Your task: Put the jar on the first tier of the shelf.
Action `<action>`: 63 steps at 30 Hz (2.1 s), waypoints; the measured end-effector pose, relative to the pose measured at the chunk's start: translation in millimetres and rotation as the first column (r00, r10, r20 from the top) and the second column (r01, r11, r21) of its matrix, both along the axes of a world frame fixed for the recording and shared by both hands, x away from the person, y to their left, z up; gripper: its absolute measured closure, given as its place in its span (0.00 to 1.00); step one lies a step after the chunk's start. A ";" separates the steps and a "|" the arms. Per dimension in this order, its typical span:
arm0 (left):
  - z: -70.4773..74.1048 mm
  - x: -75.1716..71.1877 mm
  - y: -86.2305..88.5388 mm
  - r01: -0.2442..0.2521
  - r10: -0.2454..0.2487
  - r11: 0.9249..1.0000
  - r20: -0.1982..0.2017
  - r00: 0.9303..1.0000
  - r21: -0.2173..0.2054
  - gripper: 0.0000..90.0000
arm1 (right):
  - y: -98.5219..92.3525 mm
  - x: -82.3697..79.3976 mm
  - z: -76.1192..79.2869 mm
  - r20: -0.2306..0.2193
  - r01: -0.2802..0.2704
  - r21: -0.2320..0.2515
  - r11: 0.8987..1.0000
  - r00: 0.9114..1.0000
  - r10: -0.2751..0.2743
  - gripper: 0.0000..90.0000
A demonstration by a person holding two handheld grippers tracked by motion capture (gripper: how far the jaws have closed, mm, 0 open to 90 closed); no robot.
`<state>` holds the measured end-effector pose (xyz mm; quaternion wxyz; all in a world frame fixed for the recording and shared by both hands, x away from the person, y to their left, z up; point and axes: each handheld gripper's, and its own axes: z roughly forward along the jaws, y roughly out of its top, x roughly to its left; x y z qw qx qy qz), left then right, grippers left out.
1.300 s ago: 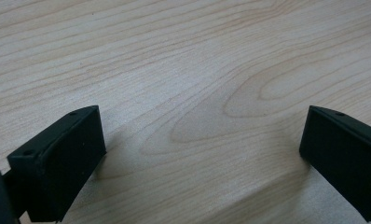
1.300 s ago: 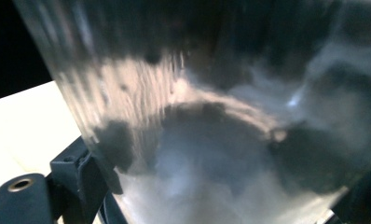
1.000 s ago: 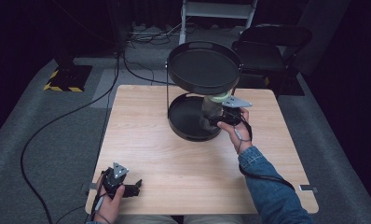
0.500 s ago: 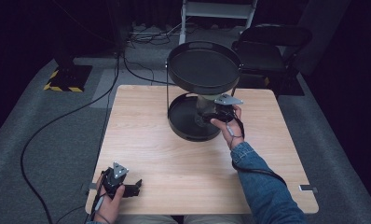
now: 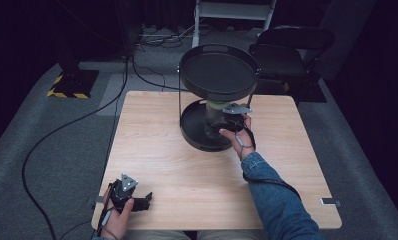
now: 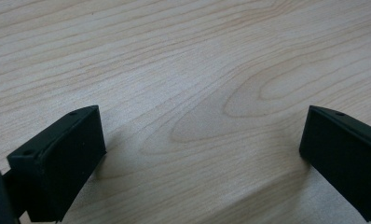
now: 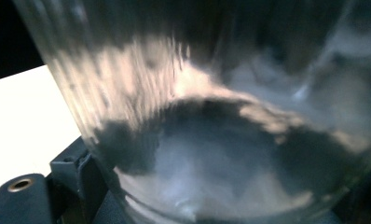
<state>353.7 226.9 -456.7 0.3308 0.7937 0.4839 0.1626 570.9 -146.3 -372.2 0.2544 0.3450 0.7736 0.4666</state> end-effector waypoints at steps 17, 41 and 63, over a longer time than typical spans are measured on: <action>0.0 0.3 0.1 0.003 -0.003 1.000 0.000 1.000 0.000 0.00 | 5.3 0.4 -16.5 -0.030 0.004 -0.006 1.000 1.000 -0.004 0.12; 0.0 0.3 0.1 0.003 -0.003 1.000 -0.001 1.000 0.000 0.00 | -2.6 -3.0 -23.4 -0.044 0.016 0.056 0.998 0.999 -0.013 0.08; 0.0 0.3 0.1 0.003 -0.003 1.000 -0.001 1.000 0.000 0.00 | -25.1 -25.6 0.8 -0.051 -0.014 0.016 1.000 0.999 0.015 0.04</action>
